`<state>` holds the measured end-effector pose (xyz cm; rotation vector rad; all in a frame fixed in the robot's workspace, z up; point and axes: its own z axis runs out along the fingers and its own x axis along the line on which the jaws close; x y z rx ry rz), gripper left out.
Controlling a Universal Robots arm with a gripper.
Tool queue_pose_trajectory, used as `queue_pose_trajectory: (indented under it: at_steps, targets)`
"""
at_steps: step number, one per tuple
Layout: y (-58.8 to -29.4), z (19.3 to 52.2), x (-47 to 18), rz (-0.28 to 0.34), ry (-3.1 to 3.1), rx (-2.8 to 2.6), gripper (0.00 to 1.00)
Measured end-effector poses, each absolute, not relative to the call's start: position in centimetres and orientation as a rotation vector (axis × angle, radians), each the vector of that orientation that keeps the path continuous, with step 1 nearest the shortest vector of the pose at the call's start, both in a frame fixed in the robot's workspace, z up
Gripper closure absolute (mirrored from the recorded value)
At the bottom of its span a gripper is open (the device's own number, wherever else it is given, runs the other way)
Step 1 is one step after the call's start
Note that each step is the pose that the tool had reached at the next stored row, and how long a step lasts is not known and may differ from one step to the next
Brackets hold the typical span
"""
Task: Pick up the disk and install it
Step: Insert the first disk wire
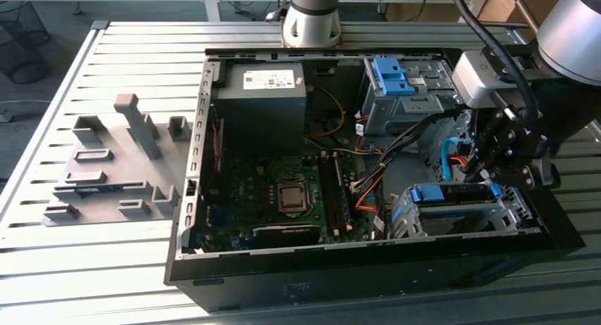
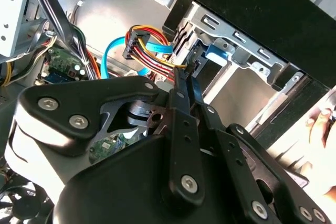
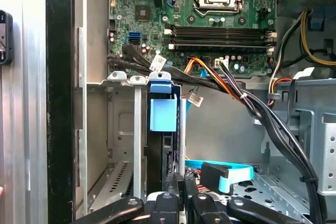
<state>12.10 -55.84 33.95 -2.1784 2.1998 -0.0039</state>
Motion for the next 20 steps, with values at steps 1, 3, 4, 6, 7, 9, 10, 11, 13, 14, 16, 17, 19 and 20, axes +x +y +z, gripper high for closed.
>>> queue_pose_trajectory:
  at_steps: [1, 3, 4, 6, 7, 9, 10, 11, 13, 14, 16, 17, 19, 20]
  targets:
    - [-55.85, 33.93, 12.07, -0.004, 2.203, -2.175, 0.84]
    - [-55.85, 33.91, 12.06, -0.004, 2.205, -2.173, 0.84]
    - [-55.86, 33.89, 12.05, -0.004, 2.205, -2.173, 0.84]
    - [-55.92, 33.84, 12.04, -0.004, 2.205, -2.173, 0.84]
    - [-55.97, 33.84, 12.04, -0.004, 2.205, -2.173, 0.84]
    - [-56.02, 33.78, 12.04, -0.004, 2.205, -2.173, 0.84]
    - [-56.05, 33.77, 12.04, -0.004, 2.205, -2.173, 0.84]
    - [-56.08, 33.75, 12.04, -0.004, 2.205, -2.173, 0.84]
    - [-56.19, 33.71, 12.02, -0.005, 2.205, -2.173, 0.84]
    - [-56.24, 33.69, 12.02, -0.005, 2.205, -2.173, 0.84]
    - [-56.37, 33.65, 11.99, -0.005, 2.205, -2.173, 0.84]
    - [-56.42, 33.62, 11.96, -0.005, 2.205, -2.173, 0.84]
    - [-56.43, 33.55, 11.96, -0.005, 2.205, -2.173, 0.84]
    - [-56.44, 33.52, 11.96, -0.006, 2.205, -2.173, 0.84]
